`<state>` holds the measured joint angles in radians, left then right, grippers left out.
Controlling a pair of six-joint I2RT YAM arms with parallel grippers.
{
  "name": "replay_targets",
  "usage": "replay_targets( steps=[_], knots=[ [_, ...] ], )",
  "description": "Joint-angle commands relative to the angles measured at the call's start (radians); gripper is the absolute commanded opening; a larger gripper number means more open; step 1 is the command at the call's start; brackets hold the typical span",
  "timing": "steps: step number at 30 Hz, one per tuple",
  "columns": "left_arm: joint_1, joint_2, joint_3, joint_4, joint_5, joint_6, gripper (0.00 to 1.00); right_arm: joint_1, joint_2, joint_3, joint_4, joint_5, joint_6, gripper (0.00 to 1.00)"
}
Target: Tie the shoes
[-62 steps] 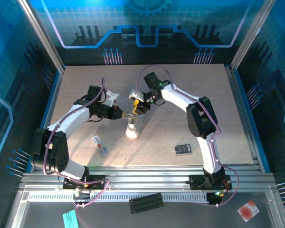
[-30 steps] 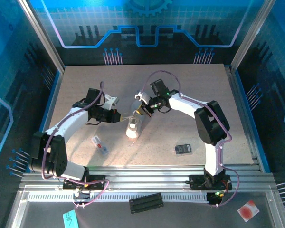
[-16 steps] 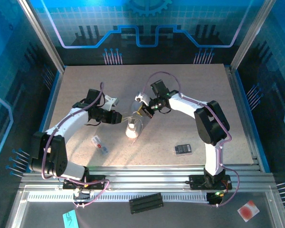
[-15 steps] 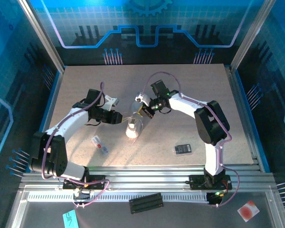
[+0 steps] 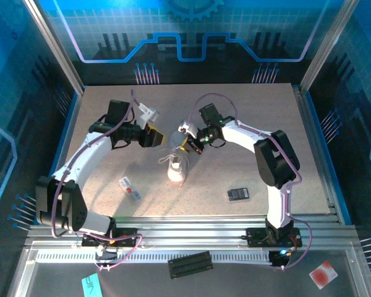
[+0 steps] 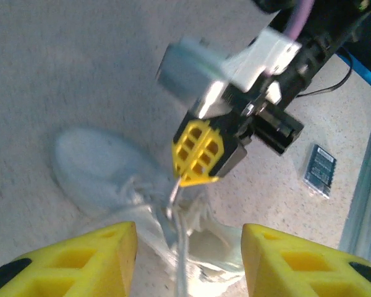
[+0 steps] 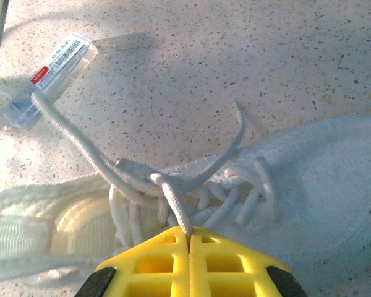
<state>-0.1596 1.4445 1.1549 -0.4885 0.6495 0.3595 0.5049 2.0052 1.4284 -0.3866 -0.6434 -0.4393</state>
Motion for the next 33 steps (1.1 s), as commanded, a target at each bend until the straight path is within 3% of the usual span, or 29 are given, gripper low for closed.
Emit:
replay_targets(
  steps=[1,6,11,13,16,19,27,33],
  knots=[
    [-0.057,0.078,0.063,-0.014,-0.028,0.224,0.48,-0.033,0.033,0.041,-0.046,-0.072,-0.018,0.0],
    [-0.118,0.242,0.21,-0.107,-0.077,0.289,0.45,-0.046,0.062,0.079,-0.095,-0.112,-0.017,0.0],
    [-0.164,0.324,0.245,-0.149,-0.134,0.341,0.4,-0.051,0.081,0.086,-0.119,-0.118,-0.018,0.0],
    [-0.169,0.341,0.256,-0.147,-0.164,0.27,0.39,-0.054,0.079,0.084,-0.119,-0.116,-0.007,0.0],
    [-0.169,0.352,0.269,-0.14,-0.227,0.056,0.39,-0.054,0.058,0.055,-0.069,-0.108,0.041,0.0],
    [-0.171,0.348,0.225,-0.122,-0.195,-0.079,0.38,-0.05,0.027,0.009,0.02,-0.098,0.102,0.0],
    [-0.185,0.265,0.02,0.039,-0.17,-0.279,0.39,-0.039,-0.021,-0.062,0.124,-0.064,0.202,0.0],
    [-0.189,0.252,-0.026,0.087,-0.136,-0.363,0.39,-0.032,-0.056,-0.116,0.191,-0.05,0.25,0.0]
  ],
)
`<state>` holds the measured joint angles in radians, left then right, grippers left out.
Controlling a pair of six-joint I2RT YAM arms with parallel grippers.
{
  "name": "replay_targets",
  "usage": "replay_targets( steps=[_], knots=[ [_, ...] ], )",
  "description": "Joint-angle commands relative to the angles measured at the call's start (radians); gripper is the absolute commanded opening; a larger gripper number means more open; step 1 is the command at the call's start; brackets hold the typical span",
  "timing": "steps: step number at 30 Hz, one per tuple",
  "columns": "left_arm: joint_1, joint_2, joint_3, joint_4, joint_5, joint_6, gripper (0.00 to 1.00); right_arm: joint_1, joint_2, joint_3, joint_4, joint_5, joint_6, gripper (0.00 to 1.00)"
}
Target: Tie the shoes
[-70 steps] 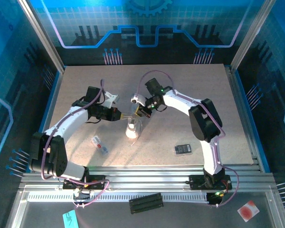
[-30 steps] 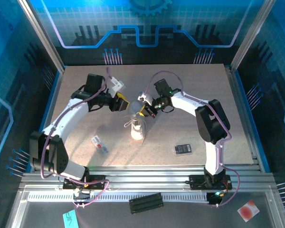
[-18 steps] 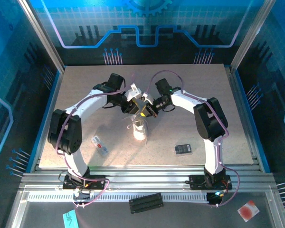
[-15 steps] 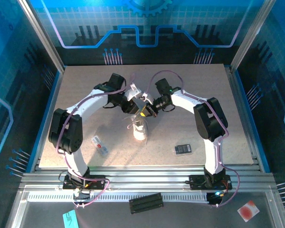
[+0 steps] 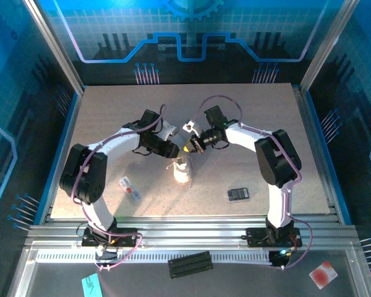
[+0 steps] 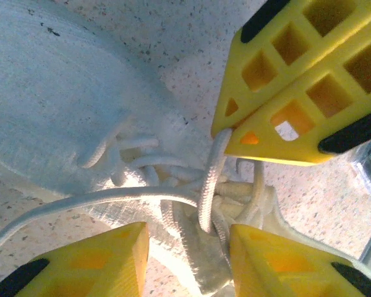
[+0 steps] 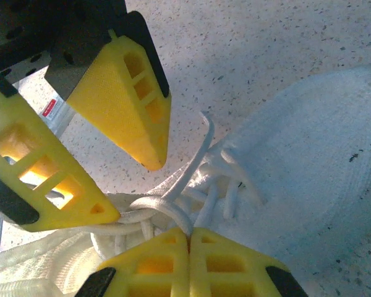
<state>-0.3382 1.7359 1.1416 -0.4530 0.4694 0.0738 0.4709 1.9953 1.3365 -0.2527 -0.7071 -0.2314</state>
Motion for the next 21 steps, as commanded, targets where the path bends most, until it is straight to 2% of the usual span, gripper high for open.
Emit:
replay_targets(
  steps=[1,17,19,21],
  knots=[
    [-0.013,-0.038,-0.013,0.048,0.044,-0.081,0.39,0.003,-0.051,-0.03,0.063,0.017,0.047,0.0],
    [-0.039,-0.026,-0.027,-0.001,-0.005,-0.117,0.42,0.025,-0.07,-0.054,0.085,0.081,0.096,0.0],
    [-0.04,-0.026,-0.031,-0.001,-0.001,-0.117,0.39,0.024,-0.073,-0.057,0.086,0.09,0.101,0.0],
    [-0.04,-0.024,-0.032,0.002,0.011,-0.116,0.32,0.024,-0.078,-0.062,0.091,0.094,0.108,0.0]
  ],
)
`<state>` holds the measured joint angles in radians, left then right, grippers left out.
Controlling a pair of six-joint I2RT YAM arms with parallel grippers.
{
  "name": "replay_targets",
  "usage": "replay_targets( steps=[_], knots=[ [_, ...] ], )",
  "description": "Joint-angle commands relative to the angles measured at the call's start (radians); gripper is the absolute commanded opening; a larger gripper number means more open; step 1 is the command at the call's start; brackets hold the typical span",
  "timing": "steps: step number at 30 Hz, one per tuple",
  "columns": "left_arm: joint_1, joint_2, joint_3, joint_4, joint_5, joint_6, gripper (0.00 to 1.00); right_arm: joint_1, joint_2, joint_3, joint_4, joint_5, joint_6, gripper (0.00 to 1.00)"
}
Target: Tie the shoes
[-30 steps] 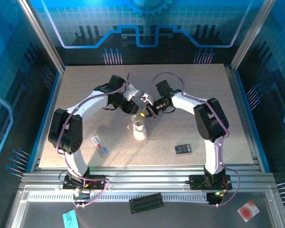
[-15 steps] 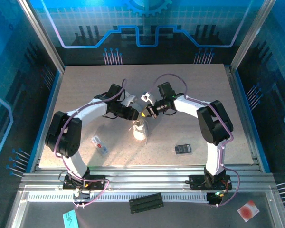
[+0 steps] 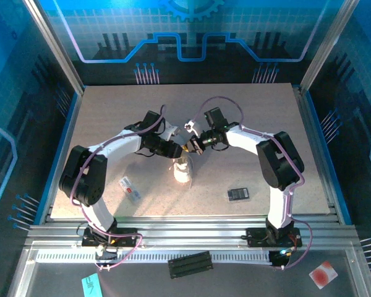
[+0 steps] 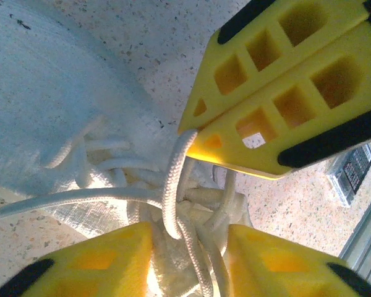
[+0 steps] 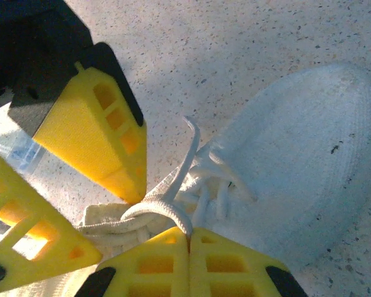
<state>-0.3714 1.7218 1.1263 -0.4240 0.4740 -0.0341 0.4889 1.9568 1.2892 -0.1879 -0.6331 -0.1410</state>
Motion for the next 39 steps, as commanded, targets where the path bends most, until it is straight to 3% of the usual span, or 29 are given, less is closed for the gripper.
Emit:
replay_targets(
  steps=[1,6,11,14,19,29,39],
  knots=[
    [-0.007,-0.007,-0.017,-0.024,0.01,-0.007,0.25,0.006,-0.043,-0.019,0.032,0.018,0.021,0.0],
    [-0.008,-0.006,-0.019,-0.025,0.013,0.019,0.02,0.005,-0.071,-0.059,0.074,0.018,0.042,0.02],
    [-0.008,-0.007,-0.016,-0.022,0.009,0.054,0.0,-0.032,-0.118,-0.122,0.106,-0.036,0.06,0.36],
    [-0.007,-0.005,-0.019,-0.01,0.021,0.061,0.0,-0.089,-0.161,-0.205,0.168,-0.077,0.102,0.42],
    [-0.007,-0.024,-0.04,0.027,0.022,0.068,0.0,-0.101,-0.187,-0.261,0.12,-0.073,0.036,0.44],
    [-0.009,-0.065,-0.075,0.095,0.021,0.066,0.0,-0.034,-0.066,-0.117,-0.054,-0.089,-0.082,0.48],
    [-0.011,-0.08,-0.092,0.122,0.025,0.073,0.0,-0.023,-0.015,-0.09,-0.088,-0.085,-0.117,0.42]
  ],
)
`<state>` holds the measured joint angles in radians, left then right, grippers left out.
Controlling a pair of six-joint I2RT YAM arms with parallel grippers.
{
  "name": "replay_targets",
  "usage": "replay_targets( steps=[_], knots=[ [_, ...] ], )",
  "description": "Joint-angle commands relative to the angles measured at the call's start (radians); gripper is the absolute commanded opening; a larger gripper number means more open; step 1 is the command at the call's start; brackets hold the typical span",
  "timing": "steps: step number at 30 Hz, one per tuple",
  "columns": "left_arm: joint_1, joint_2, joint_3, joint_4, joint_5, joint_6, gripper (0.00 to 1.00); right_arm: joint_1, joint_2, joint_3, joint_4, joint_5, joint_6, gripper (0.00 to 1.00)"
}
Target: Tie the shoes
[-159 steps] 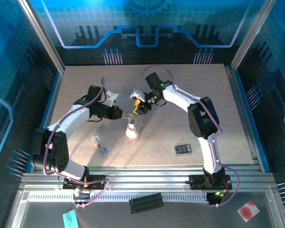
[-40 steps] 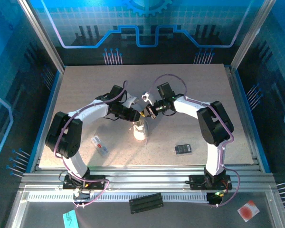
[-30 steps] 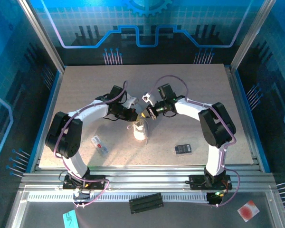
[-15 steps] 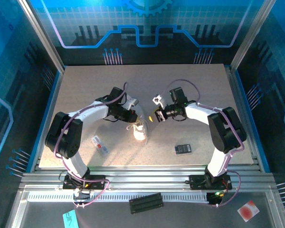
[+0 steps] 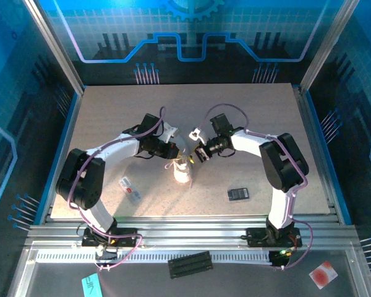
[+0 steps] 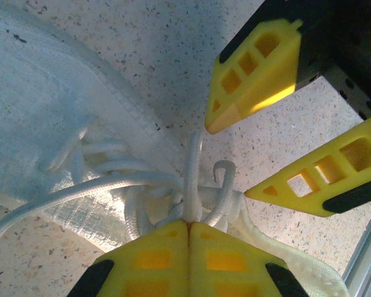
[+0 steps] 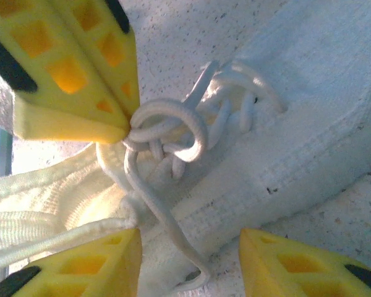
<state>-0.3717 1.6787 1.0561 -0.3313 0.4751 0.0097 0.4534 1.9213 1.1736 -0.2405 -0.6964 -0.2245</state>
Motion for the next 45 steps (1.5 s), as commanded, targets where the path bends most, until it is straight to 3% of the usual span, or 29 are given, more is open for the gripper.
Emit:
replay_targets(
  steps=[1,6,12,15,28,36,45],
  knots=[
    [-0.01,-0.04,-0.025,0.037,0.025,0.027,0.0,0.014,0.025,0.03,-0.036,-0.022,-0.037,0.39],
    [-0.01,-0.051,-0.038,0.064,0.031,0.026,0.0,0.022,0.041,0.047,-0.025,-0.051,-0.049,0.32],
    [-0.012,-0.046,-0.036,0.078,0.041,0.028,0.0,0.024,0.028,0.035,0.02,-0.086,-0.05,0.06],
    [-0.014,-0.047,-0.038,0.083,0.039,0.032,0.0,0.022,0.008,0.028,0.036,-0.08,-0.018,0.0],
    [-0.03,-0.048,-0.039,0.08,0.038,0.054,0.0,-0.001,0.045,0.104,0.046,-0.128,0.226,0.0],
    [-0.039,-0.045,-0.04,0.08,0.03,0.064,0.0,-0.001,0.084,0.161,-0.062,-0.096,0.213,0.0],
    [-0.044,-0.051,-0.044,0.079,0.014,0.076,0.0,-0.005,0.083,0.141,-0.034,-0.114,0.255,0.0]
  ],
)
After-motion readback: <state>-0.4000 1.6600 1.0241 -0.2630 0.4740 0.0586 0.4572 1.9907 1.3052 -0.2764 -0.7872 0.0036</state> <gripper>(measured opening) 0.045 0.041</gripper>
